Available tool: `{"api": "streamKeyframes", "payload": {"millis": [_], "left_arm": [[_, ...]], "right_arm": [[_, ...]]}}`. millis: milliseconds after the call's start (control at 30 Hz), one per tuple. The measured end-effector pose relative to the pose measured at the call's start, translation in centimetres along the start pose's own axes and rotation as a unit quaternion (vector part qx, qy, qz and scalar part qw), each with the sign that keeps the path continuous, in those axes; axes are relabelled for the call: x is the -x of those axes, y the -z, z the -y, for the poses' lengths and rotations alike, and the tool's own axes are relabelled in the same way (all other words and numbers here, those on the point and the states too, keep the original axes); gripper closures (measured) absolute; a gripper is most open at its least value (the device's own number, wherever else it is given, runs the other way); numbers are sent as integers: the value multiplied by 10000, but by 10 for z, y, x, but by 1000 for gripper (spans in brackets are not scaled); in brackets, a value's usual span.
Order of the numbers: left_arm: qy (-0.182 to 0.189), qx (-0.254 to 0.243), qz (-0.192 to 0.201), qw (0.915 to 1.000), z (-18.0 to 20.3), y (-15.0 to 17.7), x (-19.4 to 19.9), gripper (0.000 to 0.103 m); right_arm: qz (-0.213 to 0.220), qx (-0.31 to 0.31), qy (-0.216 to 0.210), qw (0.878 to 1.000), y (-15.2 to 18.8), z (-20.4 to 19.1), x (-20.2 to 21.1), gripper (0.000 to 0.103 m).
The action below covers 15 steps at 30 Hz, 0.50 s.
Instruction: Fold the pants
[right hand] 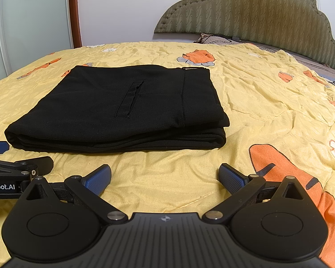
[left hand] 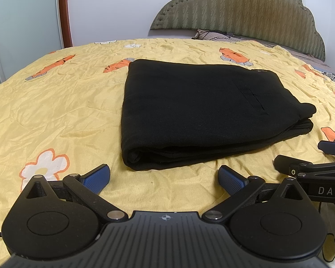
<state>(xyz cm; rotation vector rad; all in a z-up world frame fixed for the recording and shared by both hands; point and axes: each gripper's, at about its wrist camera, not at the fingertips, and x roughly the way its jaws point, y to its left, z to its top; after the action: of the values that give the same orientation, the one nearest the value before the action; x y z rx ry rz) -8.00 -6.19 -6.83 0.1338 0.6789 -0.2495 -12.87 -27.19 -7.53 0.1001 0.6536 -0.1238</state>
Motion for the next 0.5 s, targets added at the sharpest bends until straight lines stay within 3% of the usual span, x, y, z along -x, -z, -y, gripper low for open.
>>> {"api": "streamKeyframes", "payload": {"millis": [500], "left_arm": [[-3,1,-1,10000,0,0,0,0]], "right_arm": [[1,1,0,10000,0,0,0,0]]}}
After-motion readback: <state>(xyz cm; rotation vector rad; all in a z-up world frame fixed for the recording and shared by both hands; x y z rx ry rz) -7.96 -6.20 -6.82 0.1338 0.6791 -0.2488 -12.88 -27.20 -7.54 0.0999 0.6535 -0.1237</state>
